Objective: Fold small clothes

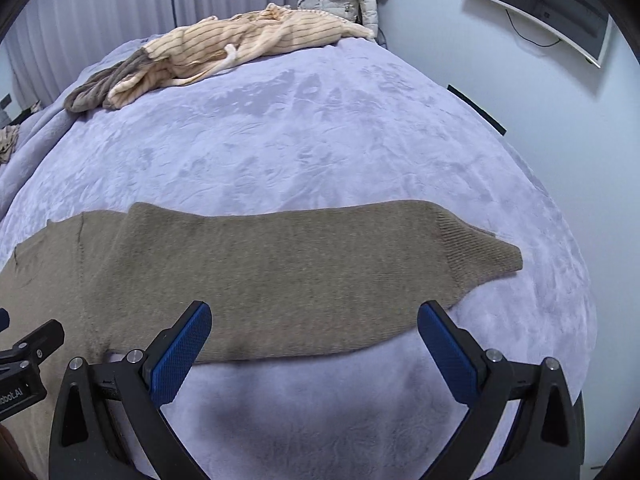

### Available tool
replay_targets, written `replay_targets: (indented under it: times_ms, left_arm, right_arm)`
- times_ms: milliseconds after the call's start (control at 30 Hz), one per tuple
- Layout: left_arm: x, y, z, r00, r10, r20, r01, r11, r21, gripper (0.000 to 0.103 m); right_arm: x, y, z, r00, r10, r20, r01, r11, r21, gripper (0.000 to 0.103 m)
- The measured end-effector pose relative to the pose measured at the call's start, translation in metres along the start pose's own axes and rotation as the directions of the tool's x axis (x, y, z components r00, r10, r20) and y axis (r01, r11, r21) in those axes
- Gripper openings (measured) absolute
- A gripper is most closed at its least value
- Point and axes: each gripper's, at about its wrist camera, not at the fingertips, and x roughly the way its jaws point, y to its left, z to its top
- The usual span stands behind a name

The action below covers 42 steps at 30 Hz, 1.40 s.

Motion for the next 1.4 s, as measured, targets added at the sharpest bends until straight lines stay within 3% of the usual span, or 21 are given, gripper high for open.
replay_targets:
  times_ms: [333, 467, 600, 633, 700, 733, 767, 967, 1167, 1267, 1333, 1400]
  left_arm:
    - [0.022, -0.049, 0.002, 0.999, -0.013, -0.043, 0.015, 0.998, 0.062, 0.103]
    - [0.03, -0.056, 0.002, 0.998, -0.014, -0.058, 0.018, 0.998, 0.063, 0.103]
    - [0.033, -0.052, 0.006, 0.998, -0.018, -0.053, 0.02, 0.999, 0.042, 0.103]
    - [0.033, -0.048, 0.008, 0.999, -0.022, -0.047, 0.023, 0.999, 0.028, 0.103]
    - [0.035, -0.04, 0.013, 0.999, -0.025, -0.039, 0.025, 1.0, -0.003, 0.103]
    - [0.035, -0.035, 0.015, 0.999, -0.024, -0.032, 0.023, 1.0, -0.02, 0.103]
    - [0.037, -0.029, 0.017, 1.0, -0.016, -0.027, 0.015, 0.999, -0.04, 0.103]
    - [0.065, -0.014, 0.02, 0.997, 0.012, -0.082, -0.018, 0.997, -0.079, 0.103]
    - [0.085, -0.023, 0.02, 0.993, 0.012, -0.118, -0.018, 0.999, -0.051, 0.103]
    - [0.073, -0.019, 0.022, 0.995, -0.052, -0.085, 0.045, 0.996, -0.079, 0.103]
    - [0.078, -0.022, 0.022, 0.995, -0.001, -0.103, -0.003, 0.999, -0.039, 0.103]
    - [0.08, -0.021, 0.022, 0.99, -0.016, -0.139, 0.013, 1.0, -0.024, 0.103]
  right_arm:
    - [0.033, -0.099, -0.003, 0.997, -0.062, -0.053, 0.07, 0.985, 0.158, 0.101]
    - [0.059, -0.13, 0.0, 0.997, 0.03, -0.075, -0.012, 0.973, 0.231, 0.082]
    - [0.079, -0.138, 0.008, 0.995, 0.087, -0.043, -0.074, 0.965, 0.251, 0.077]
    - [0.082, -0.138, 0.011, 0.994, 0.101, -0.028, -0.091, 0.963, 0.254, 0.072]
    - [0.086, -0.14, 0.016, 0.989, 0.145, 0.006, -0.142, 0.956, 0.256, 0.046]
    - [0.089, -0.141, 0.018, 0.986, 0.169, 0.01, -0.166, 0.95, 0.264, 0.026]
    - [0.091, -0.142, 0.02, 0.981, 0.191, 0.013, -0.187, 0.944, 0.272, 0.016]
    - [0.053, -0.154, 0.012, 0.956, 0.227, 0.185, -0.273, 0.919, 0.285, 0.013]
    - [0.051, -0.152, 0.008, 0.978, 0.119, 0.172, -0.164, 0.947, 0.278, 0.013]
    - [0.047, -0.148, 0.008, 0.984, 0.08, 0.16, -0.12, 0.959, 0.258, 0.013]
    - [0.039, -0.144, 0.007, 0.983, 0.069, 0.168, -0.11, 0.963, 0.245, 0.013]
    - [0.029, -0.141, 0.009, 0.982, 0.071, 0.175, -0.113, 0.965, 0.237, 0.013]
